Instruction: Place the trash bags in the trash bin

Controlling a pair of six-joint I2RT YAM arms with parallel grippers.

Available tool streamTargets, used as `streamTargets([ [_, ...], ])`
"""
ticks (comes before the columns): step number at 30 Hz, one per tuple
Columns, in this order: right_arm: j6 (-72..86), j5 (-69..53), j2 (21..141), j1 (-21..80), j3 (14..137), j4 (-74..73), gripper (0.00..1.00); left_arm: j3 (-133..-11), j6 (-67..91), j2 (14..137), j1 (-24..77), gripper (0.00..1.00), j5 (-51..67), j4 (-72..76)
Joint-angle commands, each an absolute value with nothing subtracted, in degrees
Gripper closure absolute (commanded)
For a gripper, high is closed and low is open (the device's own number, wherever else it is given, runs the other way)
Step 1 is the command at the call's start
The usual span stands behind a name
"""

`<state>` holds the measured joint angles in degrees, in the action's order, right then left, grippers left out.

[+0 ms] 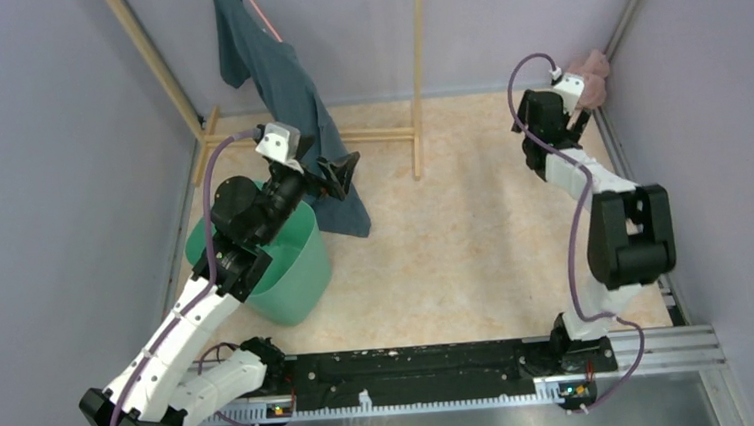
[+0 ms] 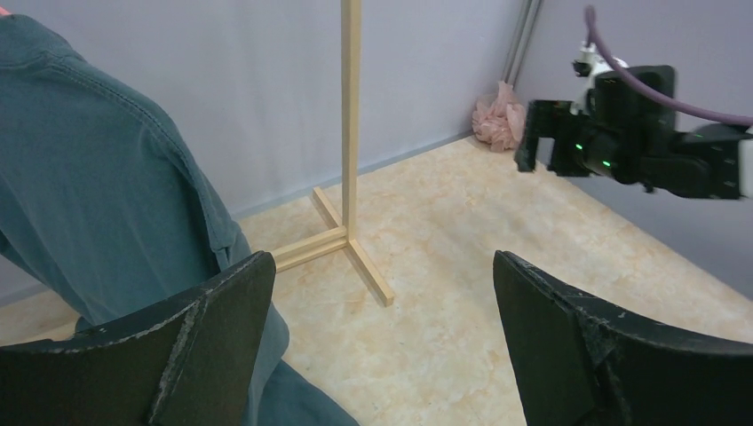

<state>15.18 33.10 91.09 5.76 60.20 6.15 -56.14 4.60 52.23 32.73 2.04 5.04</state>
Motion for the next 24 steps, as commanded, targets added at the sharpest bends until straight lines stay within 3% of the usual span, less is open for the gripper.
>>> streamTargets([
  [1,14.15,37.37,104.97,2.29,78.51,11.95,0.01,-58.46,5.22,51.27,32.96,0.02,2.39,7.22],
  [11,2.29,43.80,133.21,-5.35,108.29,9.36,0.01,-58.18,5.88,52.25,33.06,0.02,3.03,7.38],
  [18,0.61,33.40,148.17,-9.30,129.30,2.28,0.02,-58.54,6.73,55.47,33.10,0.02,4.25,7.03],
  [21,0.26,28.21,151.99,-9.32,136.54,-3.07,0.19,-58.54,6.87,56.54,33.10,0.02,3.93,6.87],
  [24,2.82,22.78,149.37,-9.32,134.12,-4.52,0.64,-58.79,7.67,57.53,33.14,0.02,4.19,6.44],
])
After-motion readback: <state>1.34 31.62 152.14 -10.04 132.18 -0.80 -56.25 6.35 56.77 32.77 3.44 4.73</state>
